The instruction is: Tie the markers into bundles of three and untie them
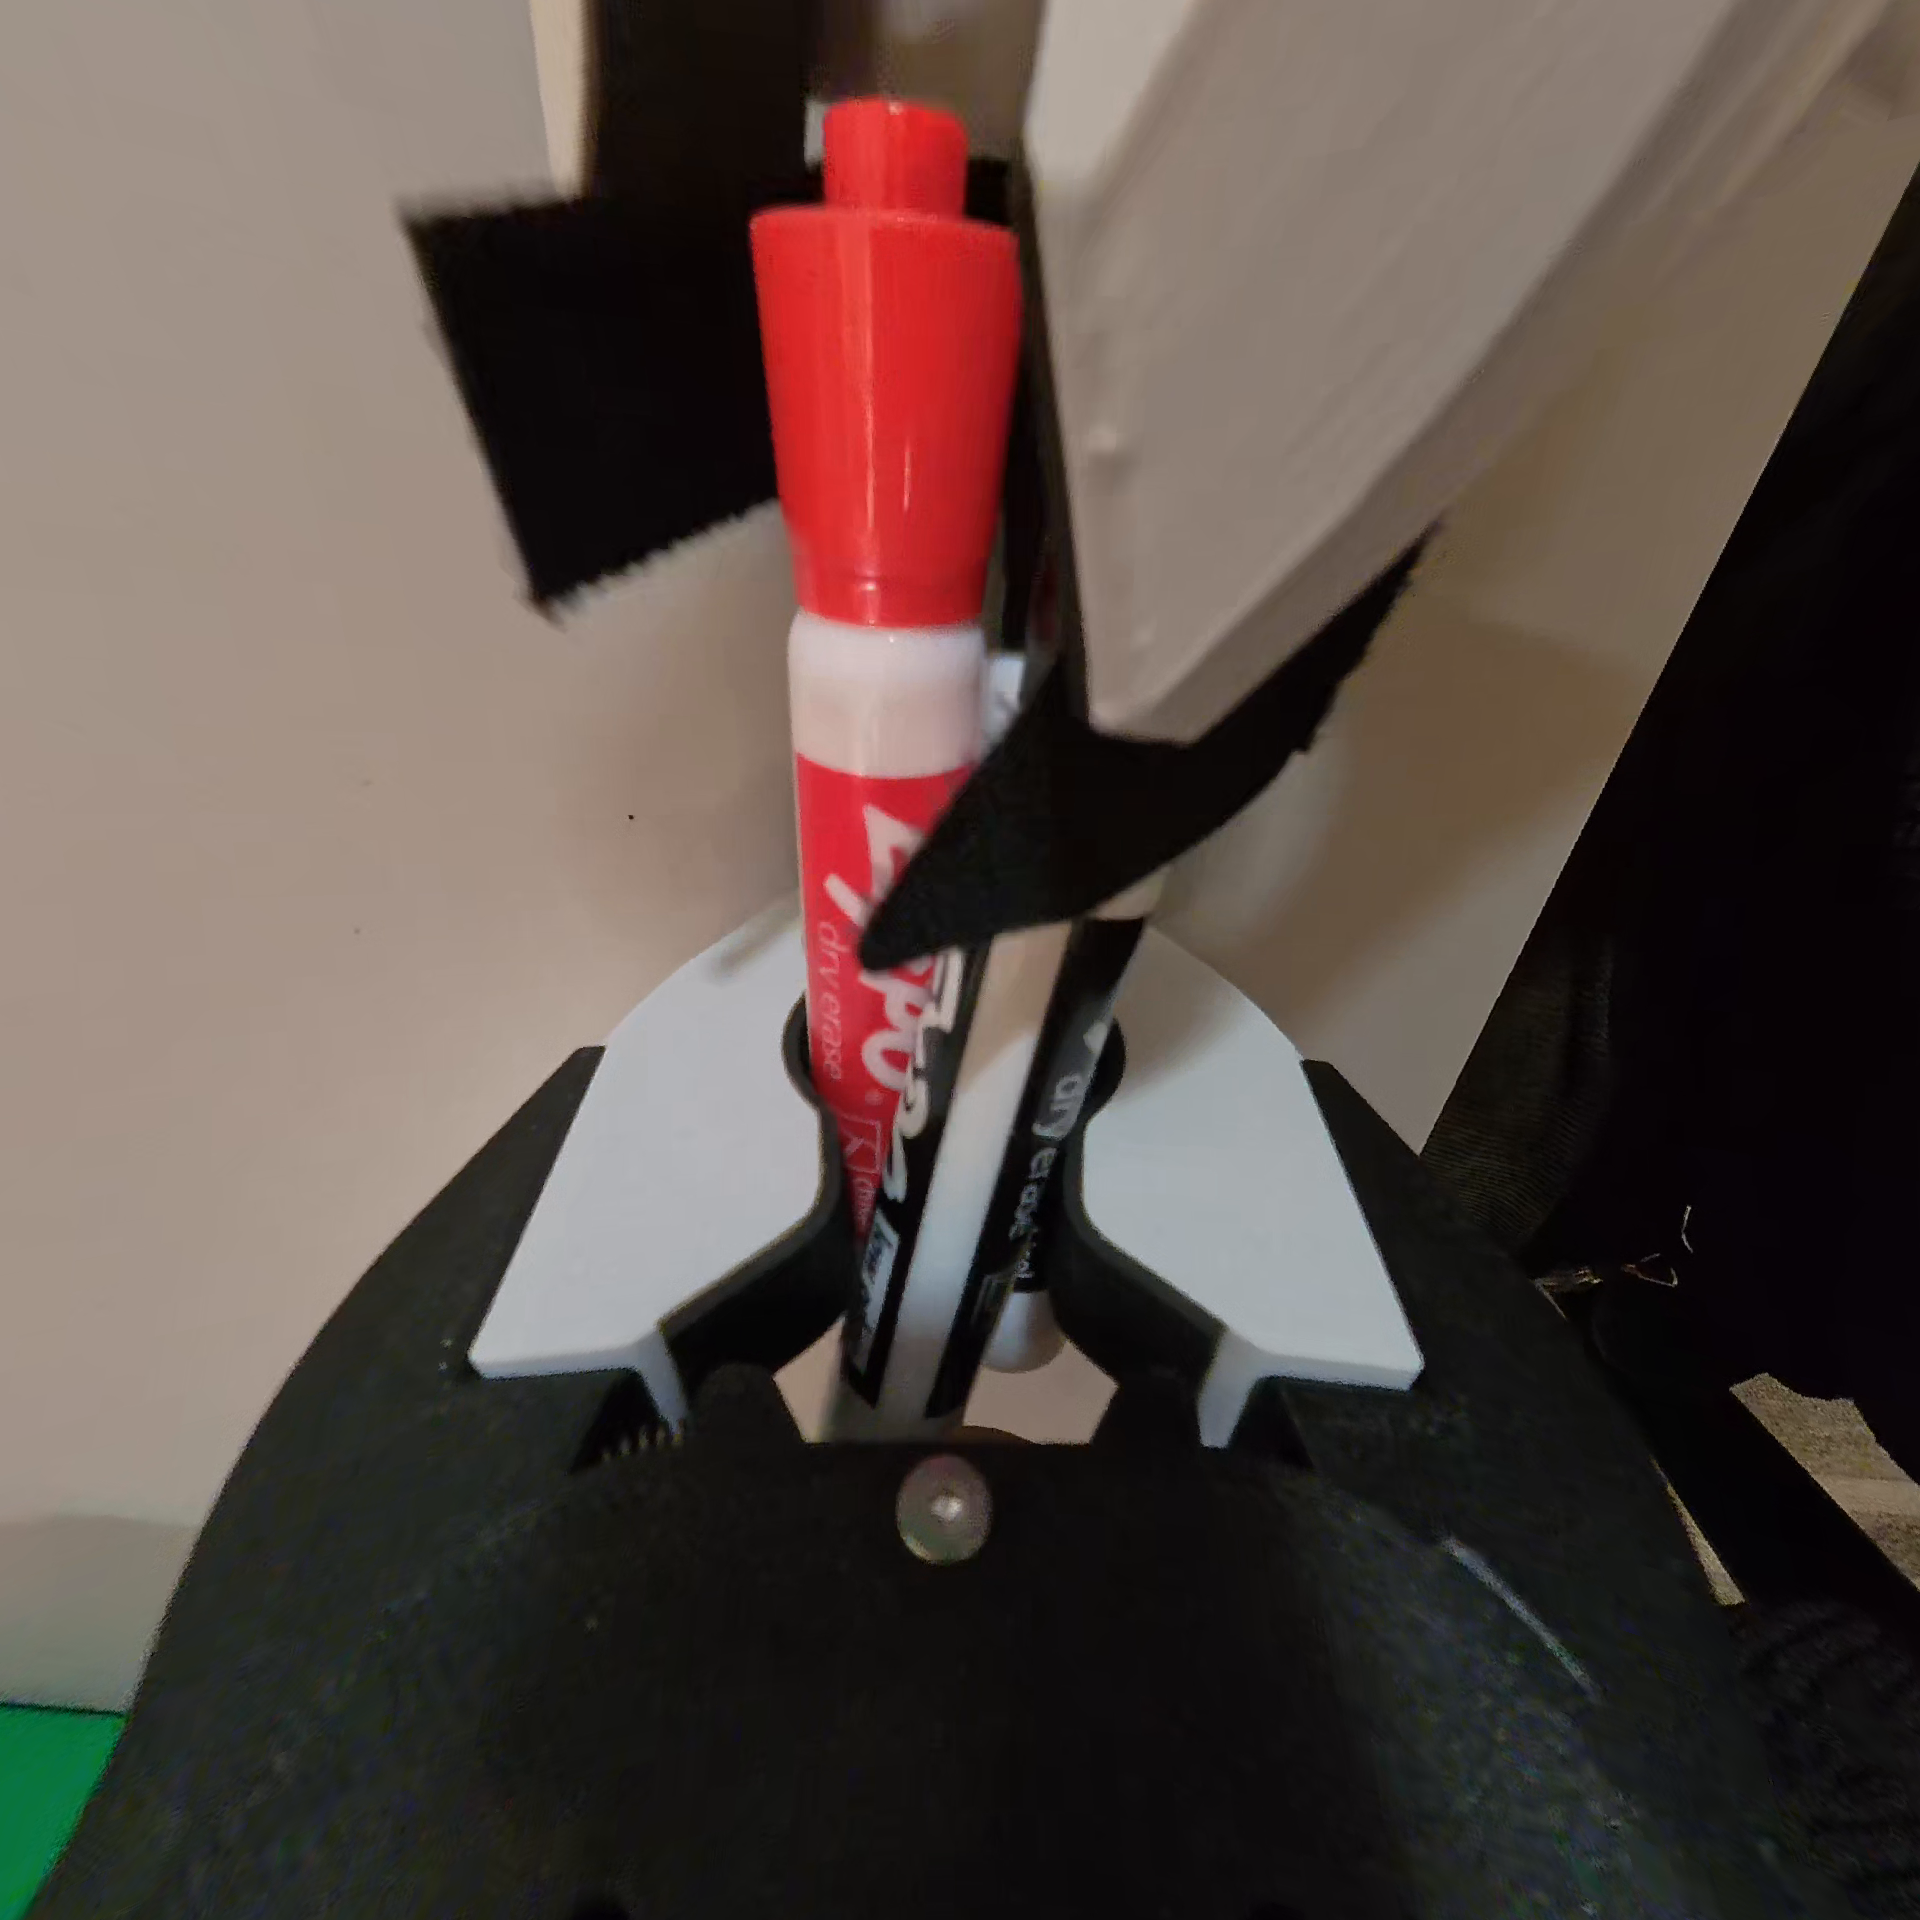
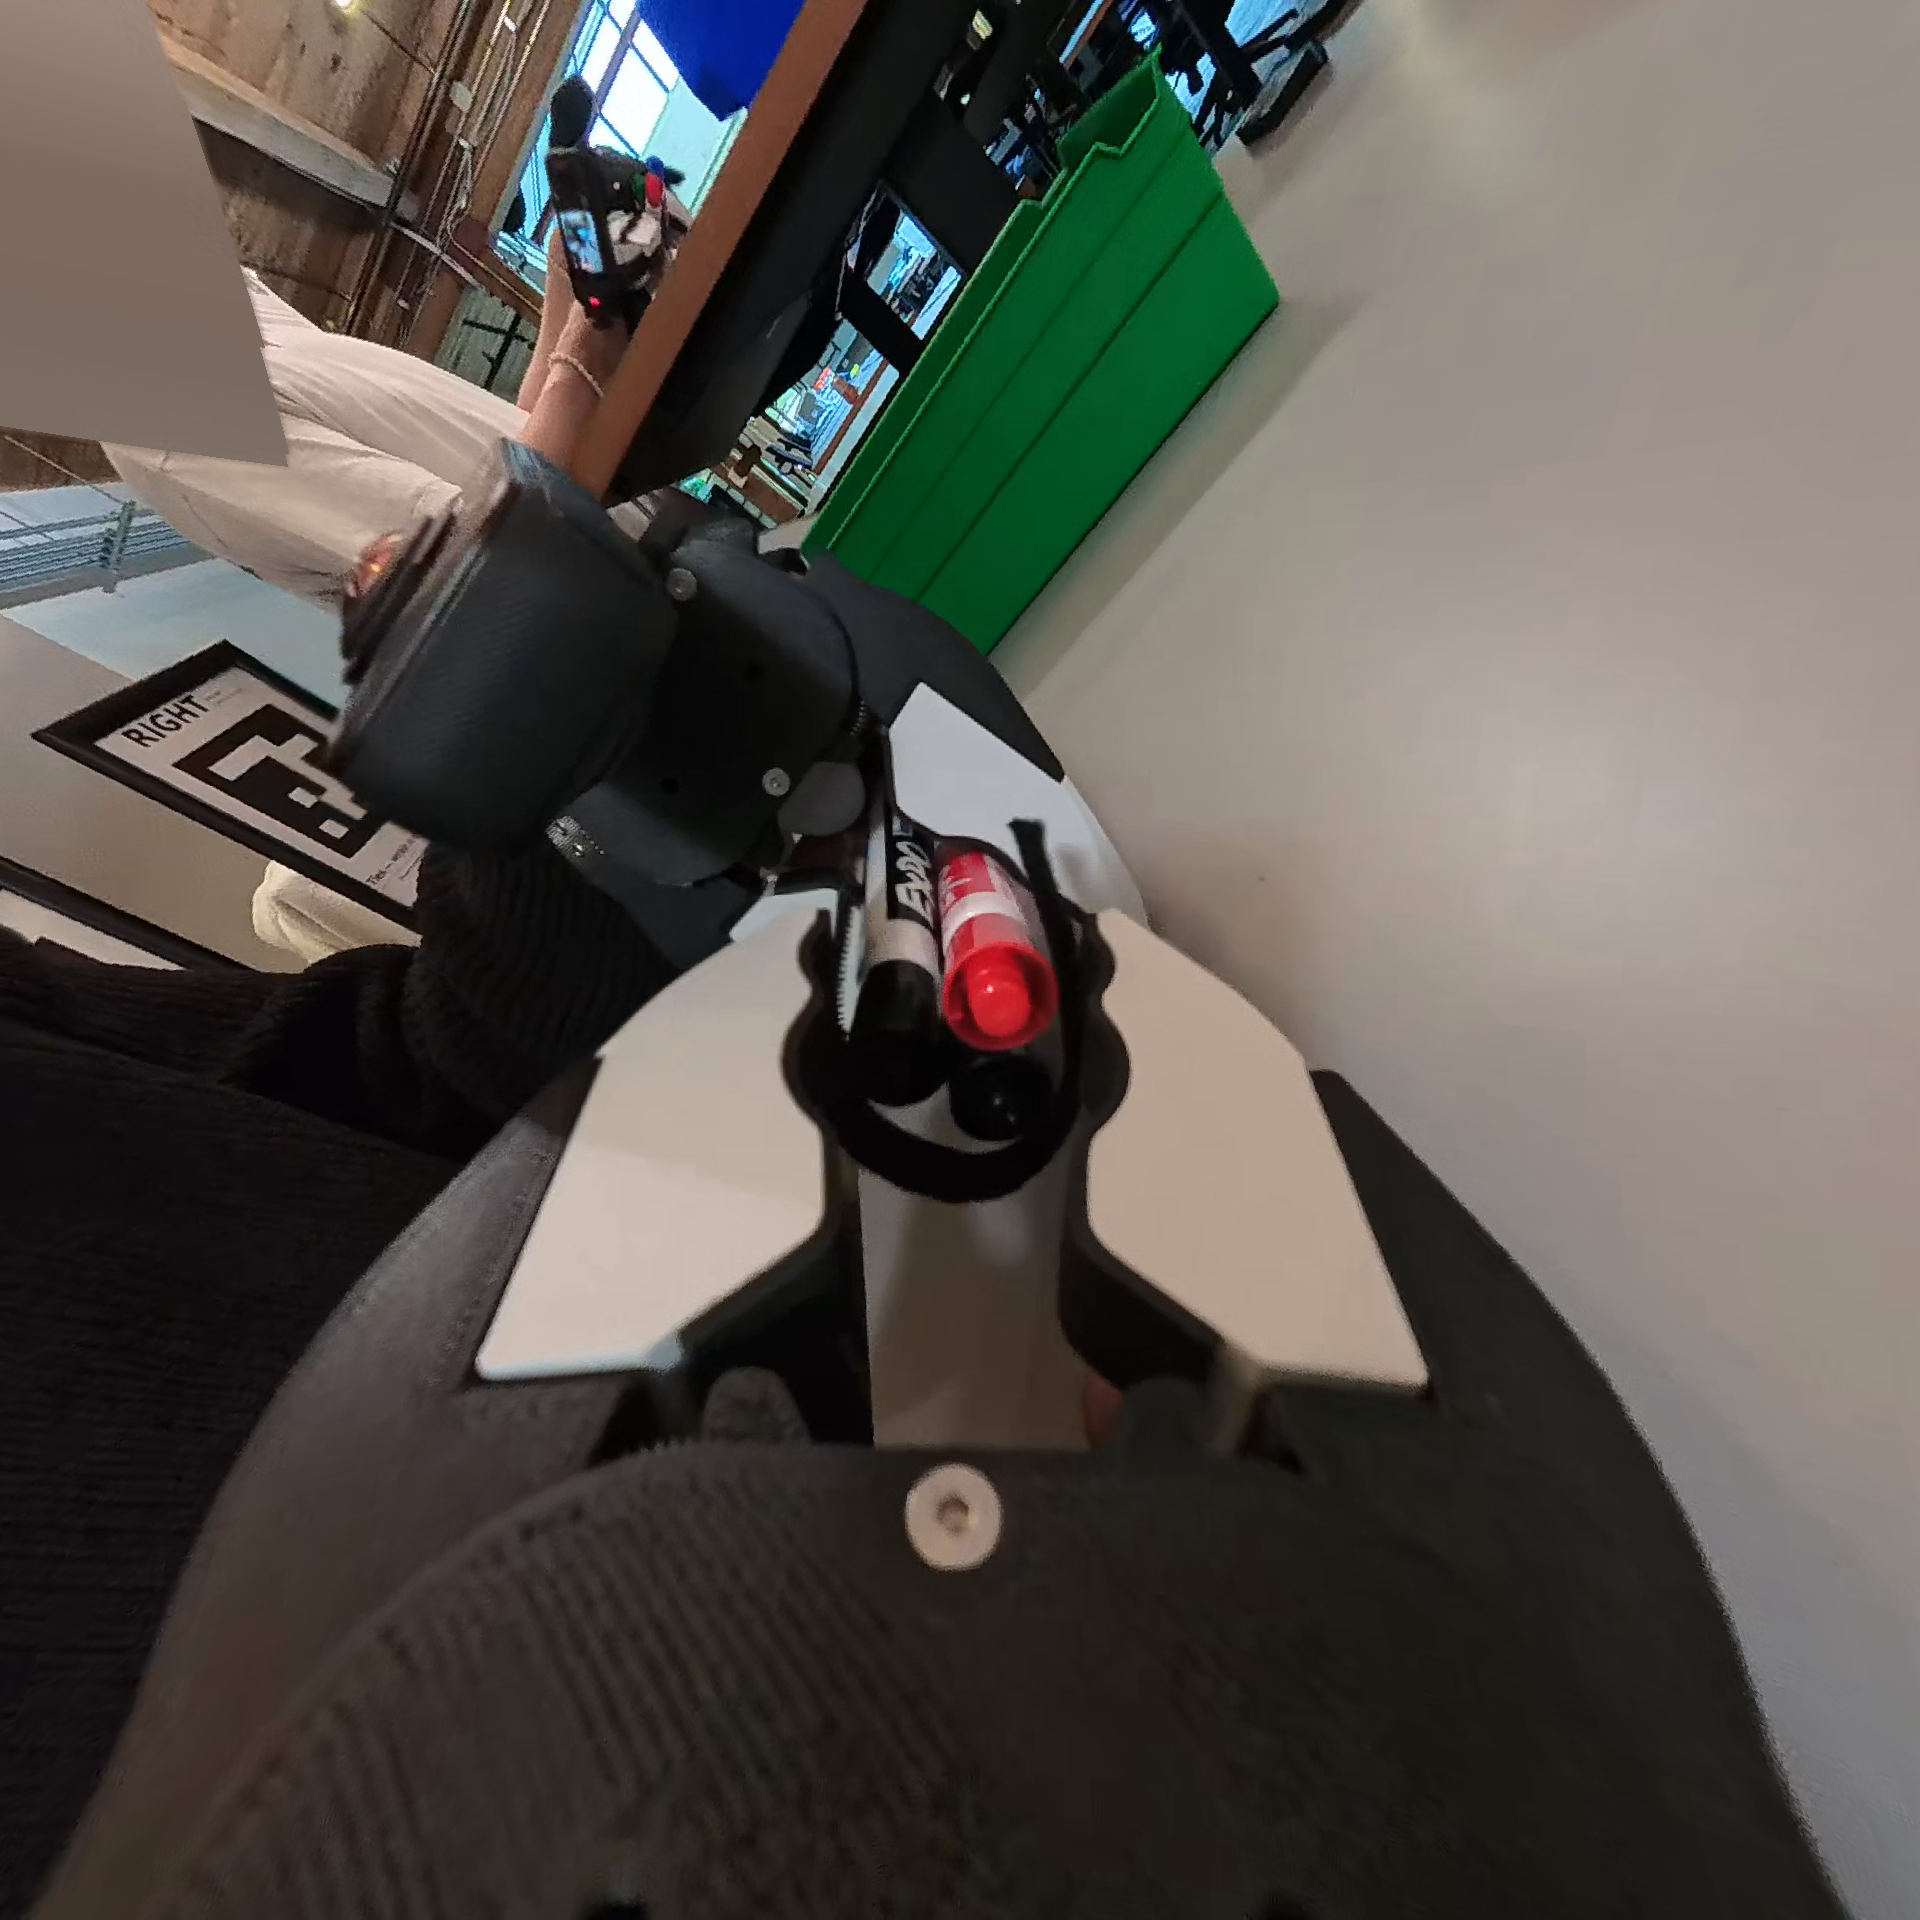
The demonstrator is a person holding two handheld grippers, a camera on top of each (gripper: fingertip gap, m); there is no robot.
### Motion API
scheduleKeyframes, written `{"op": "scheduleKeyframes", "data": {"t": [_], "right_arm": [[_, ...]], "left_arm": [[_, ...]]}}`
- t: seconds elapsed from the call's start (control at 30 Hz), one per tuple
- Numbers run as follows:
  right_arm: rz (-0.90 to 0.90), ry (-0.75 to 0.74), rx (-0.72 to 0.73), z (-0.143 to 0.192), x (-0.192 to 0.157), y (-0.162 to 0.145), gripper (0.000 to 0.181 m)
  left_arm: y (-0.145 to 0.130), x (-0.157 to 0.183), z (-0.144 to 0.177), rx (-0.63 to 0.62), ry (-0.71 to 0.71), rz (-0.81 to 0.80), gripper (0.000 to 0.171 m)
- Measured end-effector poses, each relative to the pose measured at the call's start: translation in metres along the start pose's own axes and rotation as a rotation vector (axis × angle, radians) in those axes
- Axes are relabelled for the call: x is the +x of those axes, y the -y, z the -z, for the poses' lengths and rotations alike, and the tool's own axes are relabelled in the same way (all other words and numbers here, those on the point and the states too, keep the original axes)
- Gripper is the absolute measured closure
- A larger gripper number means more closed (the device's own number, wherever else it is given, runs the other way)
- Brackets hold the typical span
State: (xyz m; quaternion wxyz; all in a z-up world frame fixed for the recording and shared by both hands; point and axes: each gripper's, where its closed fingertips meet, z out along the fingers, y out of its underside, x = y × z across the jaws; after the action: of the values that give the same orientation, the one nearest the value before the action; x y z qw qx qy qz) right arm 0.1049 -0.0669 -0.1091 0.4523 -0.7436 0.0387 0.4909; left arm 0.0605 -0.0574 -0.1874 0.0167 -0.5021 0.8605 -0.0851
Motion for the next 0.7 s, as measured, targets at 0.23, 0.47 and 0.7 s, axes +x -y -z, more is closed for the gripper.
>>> {"op": "scheduleKeyframes", "data": {"t": [0.23,0.47,0.7], "right_arm": [[-0.011,-0.037,0.105,0.03,0.009,0.02,0.137],[0.1,-0.125,0.097,0.048,0.016,0.026,0.141],[0.803,-0.238,-0.128,0.027,-0.015,0.0,0.136]], "left_arm": [[0.0,0.0,0.0,0.002,-0.002,0.004,0.129],[0.001,0.0,0.0,0.017,-0.015,0.039,0.129],[0.0,0.002,0.001,0.019,-0.045,0.039,0.129]]}}
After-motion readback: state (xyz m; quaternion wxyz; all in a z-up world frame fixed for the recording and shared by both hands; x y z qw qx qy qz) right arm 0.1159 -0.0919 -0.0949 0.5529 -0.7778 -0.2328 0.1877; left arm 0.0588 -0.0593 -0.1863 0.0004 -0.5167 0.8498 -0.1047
